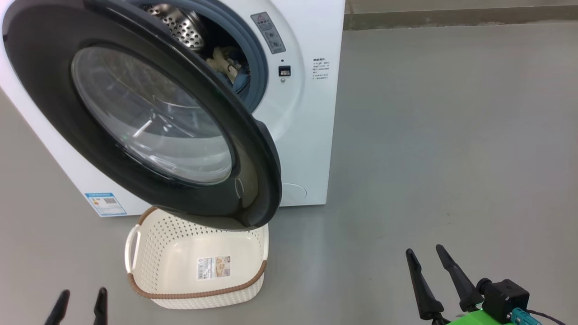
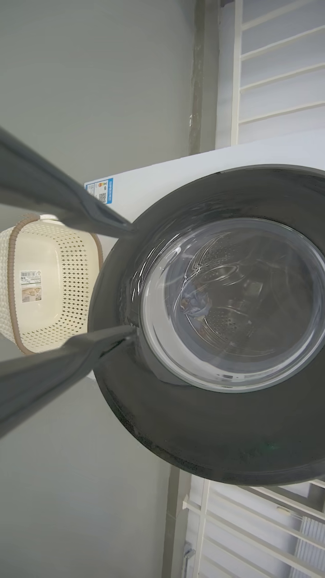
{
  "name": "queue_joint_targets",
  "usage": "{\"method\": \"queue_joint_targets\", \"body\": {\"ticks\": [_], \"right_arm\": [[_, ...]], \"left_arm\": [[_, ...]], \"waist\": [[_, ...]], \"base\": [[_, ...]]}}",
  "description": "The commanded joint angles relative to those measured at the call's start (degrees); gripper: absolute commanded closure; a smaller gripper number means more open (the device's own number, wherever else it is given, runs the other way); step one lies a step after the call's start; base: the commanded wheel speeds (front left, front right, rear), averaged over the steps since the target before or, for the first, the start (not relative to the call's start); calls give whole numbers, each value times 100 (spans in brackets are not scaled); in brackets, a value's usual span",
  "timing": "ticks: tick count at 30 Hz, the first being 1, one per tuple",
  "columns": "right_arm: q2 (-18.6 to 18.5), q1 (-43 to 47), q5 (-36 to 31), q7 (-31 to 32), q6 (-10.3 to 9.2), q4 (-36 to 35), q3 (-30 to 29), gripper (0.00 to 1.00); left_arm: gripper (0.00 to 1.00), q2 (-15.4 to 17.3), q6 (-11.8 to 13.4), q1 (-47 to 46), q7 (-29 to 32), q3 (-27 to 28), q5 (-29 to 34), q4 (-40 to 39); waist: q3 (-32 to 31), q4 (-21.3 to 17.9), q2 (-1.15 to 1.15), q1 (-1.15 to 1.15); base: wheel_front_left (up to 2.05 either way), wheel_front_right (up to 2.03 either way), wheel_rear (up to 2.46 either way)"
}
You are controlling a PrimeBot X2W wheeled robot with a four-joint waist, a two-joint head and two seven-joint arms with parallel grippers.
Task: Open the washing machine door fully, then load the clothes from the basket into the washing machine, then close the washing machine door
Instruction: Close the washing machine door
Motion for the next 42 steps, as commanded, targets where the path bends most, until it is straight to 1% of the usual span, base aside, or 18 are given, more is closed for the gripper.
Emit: {"method": "queue_joint_targets", "body": {"ticks": [1, 6, 11, 17, 30, 31, 32, 33, 34, 39, 40, 42], "right_arm": [[-18, -201, 13, -28, 16, -155, 155, 0], [-18, -200, 3, -28, 16, -149, 144, 0], [-18, -198, -8, -28, 16, -155, 122, 0], [-18, -207, -19, -28, 16, -151, 123, 0], [-18, -227, 39, -28, 16, -112, 133, 0], [-18, -227, 46, -28, 16, -110, 140, 10], [-18, -227, 46, -28, 16, -110, 140, 10], [-18, -236, 53, -28, 16, -112, 150, 63], [-18, -244, 71, -28, 16, -134, 153, 100], [-18, -261, 233, -28, 16, -416, 102, 100], [-18, -263, 270, -28, 16, -535, 88, 100], [-18, -298, 374, -28, 16, -1045, 30, 100]], "left_arm": [[0, 81, -18, -126, -69, 253, 129, -82], [0, -9, -18, -82, -69, 244, 461, 2], [0, -56, -18, -95, -69, 255, 556, 133], [0, -117, -18, -151, -70, 308, 571, 219], [0, -105, -18, -200, -70, 301, 524, 279], [0, -102, -18, -198, -70, 304, 519, 283], [0, -102, -18, -198, -70, 304, 519, 283], [0, -94, -18, -198, -70, 310, 493, 293], [0, -85, -18, -200, -70, 311, 479, 296], [0, -35, -18, -206, -70, 302, 411, 297], [0, -28, -18, -208, -70, 306, 394, 300], [0, -29, -18, -210, -70, 298, 318, 315]], "waist": [[-4, -15, 0, 0], [-26, -46, 0, 0], [-37, -55, 0, 0], [-36, -65, 0, 0], [-72, -79, 0, 0], [-68, -81, 0, 0], [-68, -81, 0, 0], [-57, -85, 0, 0], [-49, -87, 0, 0], [-17, -92, 0, 0], [-10, -93, 0, 0], [11, -96, 0, 0]], "base": [[0, 0, 0], [0, 0, 0], [0, 0, 0], [0, 0, 0], [0, 0, 0], [0, 0, 0], [0, 0, 0], [0, 0, 0], [0, 0, 0], [0, 0, 0], [0, 0, 0], [0, 0, 0]]}}
